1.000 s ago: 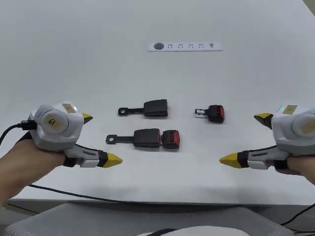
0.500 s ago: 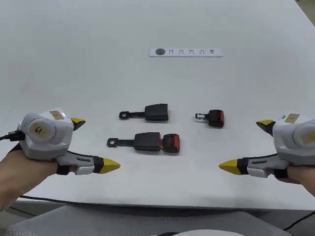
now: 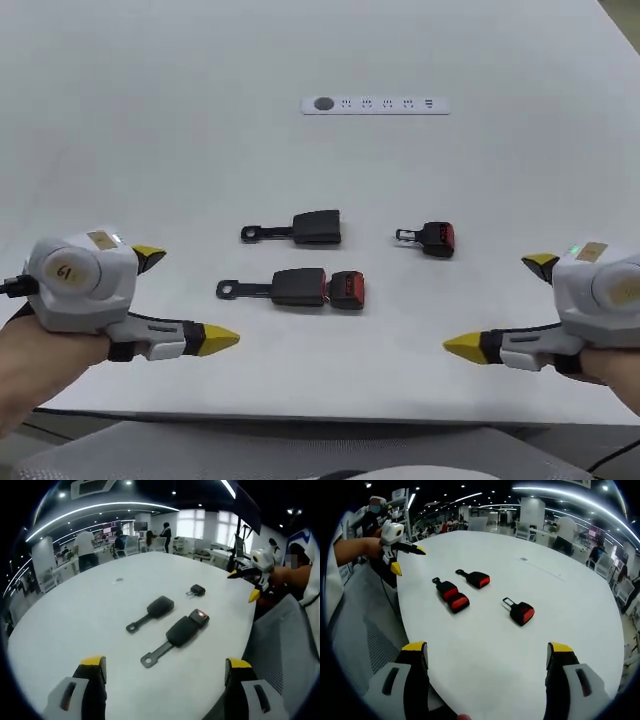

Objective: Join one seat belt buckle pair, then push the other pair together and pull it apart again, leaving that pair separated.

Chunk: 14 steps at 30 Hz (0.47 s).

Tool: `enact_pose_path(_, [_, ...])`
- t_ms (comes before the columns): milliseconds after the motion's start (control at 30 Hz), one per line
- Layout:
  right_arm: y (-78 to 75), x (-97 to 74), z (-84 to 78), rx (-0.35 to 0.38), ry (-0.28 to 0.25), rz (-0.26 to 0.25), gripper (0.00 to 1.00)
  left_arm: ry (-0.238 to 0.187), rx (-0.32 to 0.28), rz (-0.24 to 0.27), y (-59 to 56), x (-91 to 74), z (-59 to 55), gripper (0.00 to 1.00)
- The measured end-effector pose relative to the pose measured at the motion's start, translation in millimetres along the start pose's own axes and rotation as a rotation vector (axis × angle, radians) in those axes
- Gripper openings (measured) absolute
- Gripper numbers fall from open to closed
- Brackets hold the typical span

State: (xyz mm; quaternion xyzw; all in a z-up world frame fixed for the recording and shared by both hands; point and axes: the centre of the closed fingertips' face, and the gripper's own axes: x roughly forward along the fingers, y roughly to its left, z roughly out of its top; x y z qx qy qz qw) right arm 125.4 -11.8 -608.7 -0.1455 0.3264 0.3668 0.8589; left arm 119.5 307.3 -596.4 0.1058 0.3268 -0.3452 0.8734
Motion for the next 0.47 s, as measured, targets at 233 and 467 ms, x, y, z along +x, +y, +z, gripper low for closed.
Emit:
enact_pose_path(233, [-1.0, 3.0, 4.2, -0.002, 0.002, -0.002, 1.0, -0.011, -0.007, 0.004, 3.4, -0.6, -1.1, 1.0])
enact_pose_path(467, [0.6, 4.3, 4.6, -0.014, 0.01, 0.007, 1.0, -0.036, -0.012, 0.019, 4.4, -0.9, -0.1, 1.0])
